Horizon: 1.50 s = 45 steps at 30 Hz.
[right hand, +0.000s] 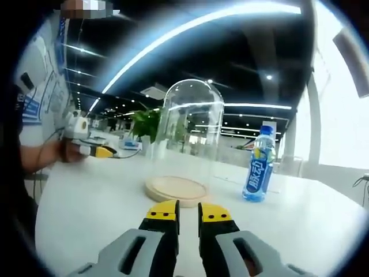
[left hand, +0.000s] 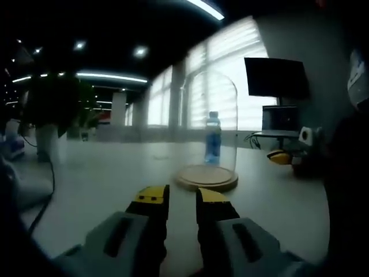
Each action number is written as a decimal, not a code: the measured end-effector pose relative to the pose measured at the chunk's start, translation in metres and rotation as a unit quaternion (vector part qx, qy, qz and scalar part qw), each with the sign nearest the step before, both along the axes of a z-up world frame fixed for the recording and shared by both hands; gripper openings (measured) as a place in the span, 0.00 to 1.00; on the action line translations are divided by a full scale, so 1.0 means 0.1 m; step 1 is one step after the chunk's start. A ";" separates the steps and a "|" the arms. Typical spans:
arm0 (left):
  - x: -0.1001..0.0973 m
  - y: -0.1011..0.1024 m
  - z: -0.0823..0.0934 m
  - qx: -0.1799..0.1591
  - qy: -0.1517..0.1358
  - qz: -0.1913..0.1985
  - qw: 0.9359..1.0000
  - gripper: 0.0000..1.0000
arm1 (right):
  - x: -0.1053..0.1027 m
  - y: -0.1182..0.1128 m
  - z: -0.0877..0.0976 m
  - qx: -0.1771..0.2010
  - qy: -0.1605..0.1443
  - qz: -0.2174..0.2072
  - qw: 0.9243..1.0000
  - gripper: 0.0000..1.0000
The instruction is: Open the cover put in the Mizone put the cover back on
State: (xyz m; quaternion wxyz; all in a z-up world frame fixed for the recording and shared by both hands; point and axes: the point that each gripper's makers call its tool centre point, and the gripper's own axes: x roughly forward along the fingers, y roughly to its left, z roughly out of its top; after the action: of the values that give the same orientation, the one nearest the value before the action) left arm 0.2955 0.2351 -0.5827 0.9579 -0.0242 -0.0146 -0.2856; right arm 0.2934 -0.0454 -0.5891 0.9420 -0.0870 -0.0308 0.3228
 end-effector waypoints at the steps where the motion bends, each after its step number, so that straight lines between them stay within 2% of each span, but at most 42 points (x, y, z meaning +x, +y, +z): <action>1: 0.00 0.01 0.01 -0.002 -0.002 0.002 1.000 0.15 | 0.00 -0.01 0.00 0.000 -0.001 -0.002 1.000 0.06; 7: 0.04 0.06 0.06 -0.017 0.002 0.009 1.000 0.15 | 0.04 -0.02 0.07 0.007 -0.002 -0.005 1.000 0.07; 10: 0.08 0.07 0.09 0.010 -0.014 0.020 1.000 0.14 | 0.07 -0.02 0.12 -0.001 -0.011 -0.010 1.000 0.07; 12: 0.10 0.07 0.11 0.013 -0.014 0.020 1.000 0.14 | 0.10 -0.03 0.12 -0.013 -0.015 -0.013 1.000 0.07; 17: 0.20 0.08 0.21 0.014 -0.020 0.017 1.000 0.14 | 0.20 0.00 0.13 -0.013 -0.009 -0.011 1.000 0.08; 31: 0.34 -0.09 0.35 0.019 -0.027 -0.017 0.999 0.19 | 0.42 0.05 0.45 0.024 -0.013 0.002 1.000 0.12; 36: 0.41 -0.15 0.45 0.011 -0.031 -0.033 0.999 0.20 | 0.49 0.11 0.57 0.019 -0.026 0.009 0.999 0.14; 39: 0.46 -0.17 0.49 0.017 -0.036 -0.038 0.998 0.21 | 0.54 0.16 0.59 0.022 -0.022 0.017 0.999 0.16; 41: 0.50 -0.18 0.56 0.021 -0.052 -0.037 0.998 0.20 | 0.56 0.18 0.60 0.022 -0.020 0.021 0.999 0.18; 45: 0.58 -0.21 0.61 0.008 -0.044 -0.044 0.998 0.20 | 0.61 0.24 0.61 0.023 -0.017 0.026 0.999 0.22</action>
State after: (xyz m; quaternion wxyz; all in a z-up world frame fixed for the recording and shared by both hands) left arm 0.3540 0.2145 -0.5215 0.9432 -0.0044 -0.0536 -0.3279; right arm 0.3542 -0.0215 -0.5284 0.9344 -0.0706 -0.0567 0.3446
